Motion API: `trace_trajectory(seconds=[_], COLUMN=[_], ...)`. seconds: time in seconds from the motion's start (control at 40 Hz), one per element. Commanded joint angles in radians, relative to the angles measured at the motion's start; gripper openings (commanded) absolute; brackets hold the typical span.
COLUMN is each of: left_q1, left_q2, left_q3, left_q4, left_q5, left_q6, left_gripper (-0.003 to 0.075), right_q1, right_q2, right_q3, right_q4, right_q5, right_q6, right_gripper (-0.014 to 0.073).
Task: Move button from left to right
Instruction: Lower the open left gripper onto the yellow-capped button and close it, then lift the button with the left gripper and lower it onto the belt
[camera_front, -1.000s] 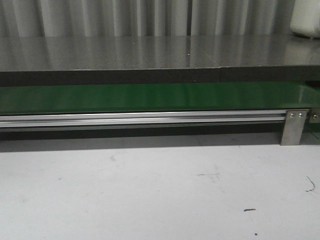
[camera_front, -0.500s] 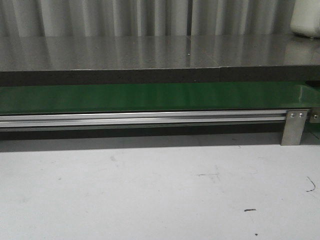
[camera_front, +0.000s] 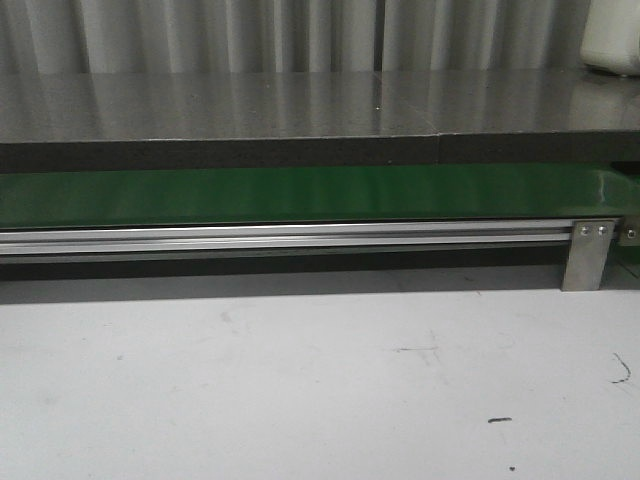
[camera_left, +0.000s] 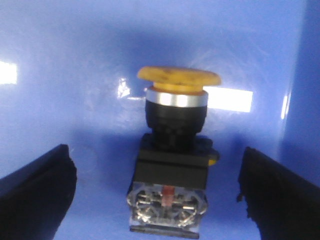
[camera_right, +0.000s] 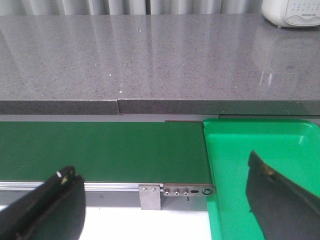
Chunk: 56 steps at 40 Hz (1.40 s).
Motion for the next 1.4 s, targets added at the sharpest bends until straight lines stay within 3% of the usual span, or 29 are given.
trace_trajectory(seconds=[0.0, 0.07, 0.12, 0.3, 0.38, 0.47, 0.82, 1.38], left_q1=[0.001, 0.001, 0.001, 0.001, 0.001, 0.001, -0.026, -0.289], left_q2=[-0.039, -0.036, -0.036, -0.036, -0.036, -0.039, -0.103, -0.173], left_q3=[-0.027, -0.027, -0.028, -0.032, -0.034, -0.060, -0.290, -0.356], left_q4=[-0.017, -0.018, -0.018, -0.013, -0.012, -0.012, -0.012, -0.011], left_q5=[-0.019, -0.019, -0.017, -0.017, -0.017, -0.006, 0.099, 0.331], left_q6=[0.003, 0.003, 0.003, 0.003, 0.003, 0.003, -0.111, -0.360], left_gripper=[0.0619, 0.0591, 0.0527, 0.0188, 0.0078, -0.0011, -0.0021, -0.0020], right_q1=[-0.003, -0.003, -0.003, -0.003, -0.003, -0.003, -0.003, -0.003], right_q2=[0.011, 0.011, 0.011, 0.011, 0.011, 0.011, 0.011, 0.011], right_q3=[-0.035, -0.035, -0.035, -0.035, -0.035, -0.035, -0.035, -0.035], right_q4=[-0.004, -0.004, -0.004, -0.004, -0.004, -0.004, -0.004, -0.004], right_q5=[-0.073, -0.073, -0.073, -0.073, -0.073, -0.073, -0.073, -0.073], right_q6=[-0.008, -0.008, -0.008, -0.008, -0.008, -0.008, -0.008, -0.008], right_gripper=[0.0663, 0.0663, 0.0663, 0.0663, 0.0663, 0.0663, 0.0663, 0.0663])
